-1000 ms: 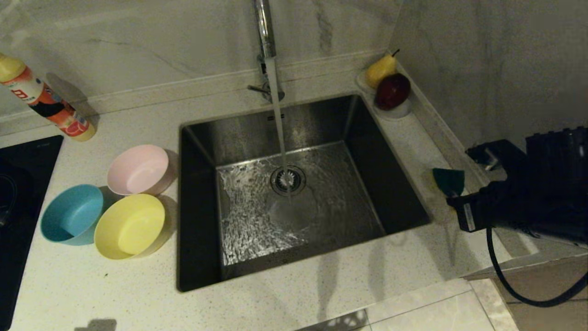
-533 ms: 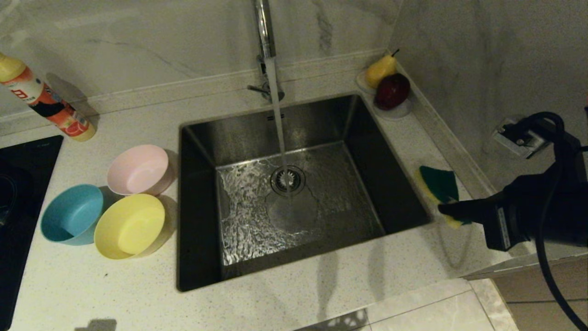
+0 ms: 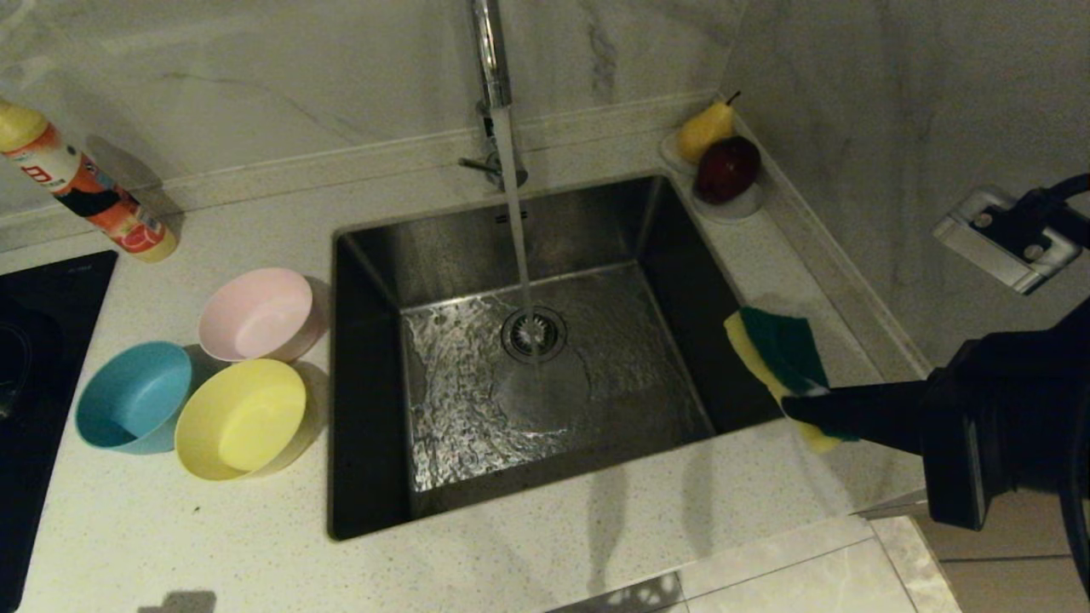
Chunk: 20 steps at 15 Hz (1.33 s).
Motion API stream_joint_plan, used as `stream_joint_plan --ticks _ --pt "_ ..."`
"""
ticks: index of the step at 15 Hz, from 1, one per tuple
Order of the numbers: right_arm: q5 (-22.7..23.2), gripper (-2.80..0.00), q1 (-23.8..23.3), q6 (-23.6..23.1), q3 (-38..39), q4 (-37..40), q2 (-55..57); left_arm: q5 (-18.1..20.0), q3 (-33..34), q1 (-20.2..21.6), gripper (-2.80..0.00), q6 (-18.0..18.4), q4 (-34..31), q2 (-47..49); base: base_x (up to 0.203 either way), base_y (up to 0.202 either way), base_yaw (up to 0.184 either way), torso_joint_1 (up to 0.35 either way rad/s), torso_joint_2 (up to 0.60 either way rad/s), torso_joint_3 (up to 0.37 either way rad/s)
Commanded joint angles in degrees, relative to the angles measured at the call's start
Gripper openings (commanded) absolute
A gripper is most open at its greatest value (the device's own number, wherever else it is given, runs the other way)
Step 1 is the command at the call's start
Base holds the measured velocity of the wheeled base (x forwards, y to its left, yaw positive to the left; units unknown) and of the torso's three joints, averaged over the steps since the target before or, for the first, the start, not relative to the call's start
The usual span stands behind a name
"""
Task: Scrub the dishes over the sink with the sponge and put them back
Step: Pick up a bowl and the sponge
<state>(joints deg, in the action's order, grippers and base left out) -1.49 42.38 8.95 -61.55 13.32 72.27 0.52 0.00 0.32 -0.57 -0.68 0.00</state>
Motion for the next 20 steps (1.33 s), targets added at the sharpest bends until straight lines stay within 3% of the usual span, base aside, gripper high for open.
stream_joint_plan --ticks 1,6,14,17,20 --pt "-0.1 -2.80 1.2 0.1 -0.1 0.0 0.4 0.0 0.1 0.0 -2.80 0.0 0.0 0.1 0.000 0.000 0.000 0.000 0.00 0.000" --pt "-0.3 -2.80 1.5 4.2 -0.8 0.2 0.4 0.0 0.1 0.0 -2.80 0.1 0.0 0.1 0.000 0.000 0.000 0.000 0.00 0.000" --pt "-0.1 -2.80 1.1 4.3 0.6 0.4 0.6 -0.8 -0.7 0.0 -2.80 0.1 0.0 0.0 0.000 0.000 0.000 0.000 0.00 0.000" --pt "-0.2 -2.80 0.6 4.3 1.5 0.4 0.4 -3.1 -12.7 0.0 -2.80 0.0 -1.4 4.5 0.000 0.000 0.000 0.000 0.00 0.000" --pt "-0.1 -2.80 0.2 4.4 1.5 0.4 -0.5 -11.3 -27.4 0.1 -2.80 -0.1 -2.4 16.5 0.000 0.000 0.000 0.000 0.00 0.000"
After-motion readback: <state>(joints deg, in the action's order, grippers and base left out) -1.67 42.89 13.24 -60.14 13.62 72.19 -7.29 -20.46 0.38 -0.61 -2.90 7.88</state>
